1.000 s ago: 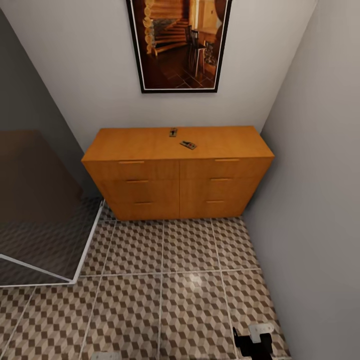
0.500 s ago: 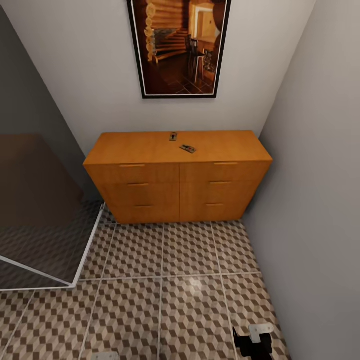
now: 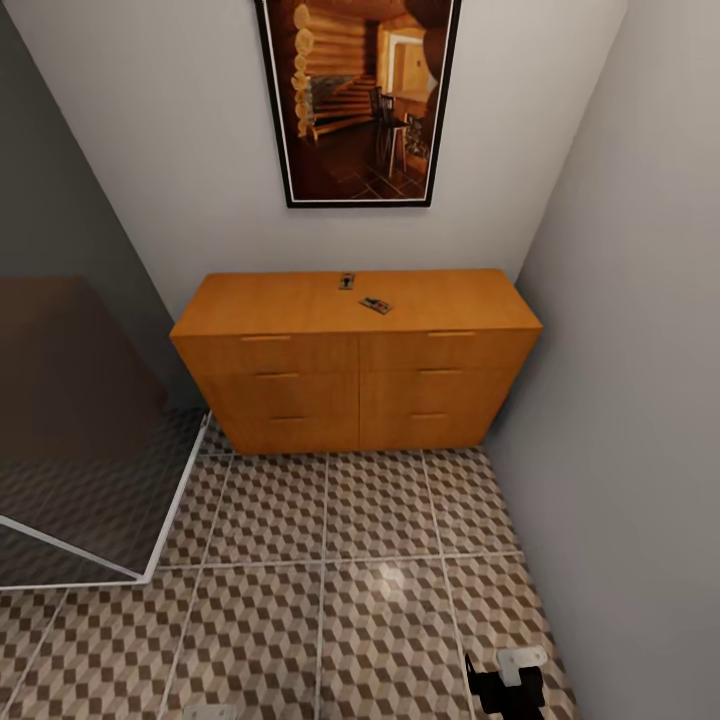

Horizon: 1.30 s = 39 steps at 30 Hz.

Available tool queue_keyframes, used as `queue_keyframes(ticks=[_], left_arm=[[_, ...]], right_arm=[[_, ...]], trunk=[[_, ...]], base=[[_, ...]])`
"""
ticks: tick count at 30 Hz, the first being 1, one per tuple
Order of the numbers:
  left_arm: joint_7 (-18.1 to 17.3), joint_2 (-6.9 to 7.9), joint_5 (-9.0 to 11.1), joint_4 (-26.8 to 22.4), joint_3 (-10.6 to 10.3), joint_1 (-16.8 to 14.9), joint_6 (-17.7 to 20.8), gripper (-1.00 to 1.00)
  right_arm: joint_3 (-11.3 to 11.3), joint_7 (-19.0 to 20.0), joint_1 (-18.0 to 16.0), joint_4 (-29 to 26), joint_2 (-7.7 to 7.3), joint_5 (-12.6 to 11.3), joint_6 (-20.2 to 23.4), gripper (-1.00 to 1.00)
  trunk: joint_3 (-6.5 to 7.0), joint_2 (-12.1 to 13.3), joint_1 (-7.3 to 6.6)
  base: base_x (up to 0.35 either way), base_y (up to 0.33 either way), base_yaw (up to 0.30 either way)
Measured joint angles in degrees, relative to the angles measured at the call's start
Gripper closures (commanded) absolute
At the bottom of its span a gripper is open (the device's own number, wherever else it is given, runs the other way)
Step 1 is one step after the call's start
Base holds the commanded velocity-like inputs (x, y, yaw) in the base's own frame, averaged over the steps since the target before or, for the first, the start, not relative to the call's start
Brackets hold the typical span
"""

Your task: Take the four mousetraps from the cabinet in the bathroom and place them on the bathroom floor. Make sure all four end up on the same floor surface, and ensure that at least two of them are either under or directly next to the same bathroom sink.

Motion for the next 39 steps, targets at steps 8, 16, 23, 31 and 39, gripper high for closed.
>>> queue_keyframes(ticks=[8, 16, 23, 31, 39], left_arm=[[0.0, 0.00, 0.0, 0.0, 0.0, 0.0, 0.0, -1.00], [0.0, 0.00, 0.0, 0.0, 0.0, 0.0, 0.0, -1.00], [0.0, 0.00, 0.0, 0.0, 0.0, 0.0, 0.0, -1.00], [0.1, 0.00, 0.0, 0.0, 0.0, 0.0, 0.0, -1.00], [0.1, 0.00, 0.0, 0.0, 0.0, 0.0, 0.0, -1.00]], right_arm=[[0.0, 0.0, 0.0, 0.0, 0.02, 0.0, 0.0, -1.00], [0.0, 0.0, 0.0, 0.0, 0.02, 0.0, 0.0, -1.00], [0.0, 0.0, 0.0, 0.0, 0.03, 0.0, 0.0, -1.00], [0.0, 0.0, 0.0, 0.1, 0.03, 0.0, 0.0, -1.00], [0.0, 0.0, 0.0, 0.1, 0.03, 0.0, 0.0, -1.00]], trunk=[[0.74, 0.0, 0.00], [1.48, 0.0, 0.00], [2.13, 0.0, 0.00], [2.88, 0.0, 0.00], [3.62, 0.0, 0.00]], base=[[0.000, 0.000, 0.000], [0.000, 0.000, 0.000], [0.000, 0.000, 0.000], [0.000, 0.000, 0.000], [0.000, 0.000, 0.000]])
